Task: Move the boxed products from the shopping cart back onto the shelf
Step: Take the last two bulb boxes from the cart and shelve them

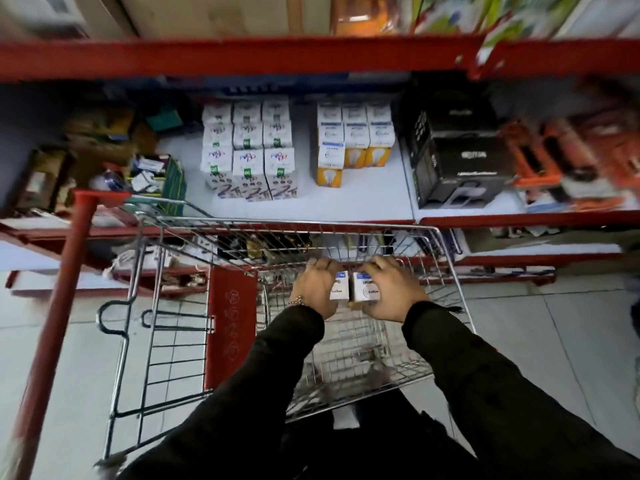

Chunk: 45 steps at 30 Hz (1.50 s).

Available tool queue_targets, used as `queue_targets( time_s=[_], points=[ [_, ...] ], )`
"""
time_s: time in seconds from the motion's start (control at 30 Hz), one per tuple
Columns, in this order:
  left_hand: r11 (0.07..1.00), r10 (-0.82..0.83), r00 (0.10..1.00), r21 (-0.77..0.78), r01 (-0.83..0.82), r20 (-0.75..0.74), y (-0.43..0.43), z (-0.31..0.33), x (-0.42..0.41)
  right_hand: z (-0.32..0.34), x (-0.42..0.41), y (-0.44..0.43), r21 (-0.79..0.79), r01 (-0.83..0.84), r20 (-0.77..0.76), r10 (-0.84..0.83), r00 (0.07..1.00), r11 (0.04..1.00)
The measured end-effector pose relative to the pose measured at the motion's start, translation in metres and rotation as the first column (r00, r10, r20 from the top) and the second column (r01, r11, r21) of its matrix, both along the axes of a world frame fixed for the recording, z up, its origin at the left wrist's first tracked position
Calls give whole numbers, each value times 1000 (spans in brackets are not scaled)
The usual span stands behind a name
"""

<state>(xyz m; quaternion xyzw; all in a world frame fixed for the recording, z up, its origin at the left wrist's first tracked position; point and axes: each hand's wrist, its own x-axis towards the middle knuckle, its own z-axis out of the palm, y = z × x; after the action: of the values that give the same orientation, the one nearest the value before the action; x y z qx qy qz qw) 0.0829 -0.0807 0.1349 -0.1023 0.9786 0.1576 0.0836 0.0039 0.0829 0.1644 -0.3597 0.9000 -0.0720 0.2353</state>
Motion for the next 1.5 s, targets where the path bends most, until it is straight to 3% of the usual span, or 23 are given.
queue_targets(
  time_s=[0.23, 0.43, 0.6, 0.9, 1.13, 1.2, 1.27, 1.3, 1.33, 1.4, 1.47, 1.5],
  points=[
    [993, -89, 976, -92, 71, -200, -2, 49, -60, 51, -56, 12, -148, -33, -270, -8, 963, 988],
    [994, -76, 954, -94, 50, -291, -6, 95, -123, 86, -121, 5, -189, -44, -343, -24, 939, 981],
    [981, -62, 975, -193, 21, -212, -19, 101, -180, 89, -175, -14, -152, -14, -319, -36, 947, 988],
    [937, 3, 995, -347, -38, -99, -28, 51, -237, 33, -227, -58, -56, 24, -220, -35, 975, 998],
    [970, 17, 981, -236, -64, -193, -36, 30, -240, 18, -232, -55, -269, 63, -148, -106, 983, 961],
    [982, 65, 946, -149, -118, -318, -30, 29, -230, 16, -224, -51, -407, 173, -85, -226, 970, 897],
    [956, 283, 824, 79, -281, -492, -16, 25, -218, 14, -213, -50, -485, 389, 63, -412, 909, 784],
    [885, 465, 713, 278, -373, -524, -8, 20, -215, 12, -208, -50, -479, 531, 188, -509, 840, 699],
    [746, 660, 592, 494, -446, -463, 2, 18, -213, 7, -204, -52, -444, 670, 339, -581, 740, 595],
    [315, 919, 374, 801, -510, -123, 13, 19, -214, -8, -198, -59, -325, 871, 633, -599, 490, 369],
    [-115, 927, 248, 841, -529, 283, 12, 20, -222, -21, -198, -66, -163, 971, 825, -515, 232, 177],
    [-243, 881, 222, 802, -546, 418, 7, 16, -228, -24, -199, -70, -83, 992, 894, -432, 115, 92]
  ],
)
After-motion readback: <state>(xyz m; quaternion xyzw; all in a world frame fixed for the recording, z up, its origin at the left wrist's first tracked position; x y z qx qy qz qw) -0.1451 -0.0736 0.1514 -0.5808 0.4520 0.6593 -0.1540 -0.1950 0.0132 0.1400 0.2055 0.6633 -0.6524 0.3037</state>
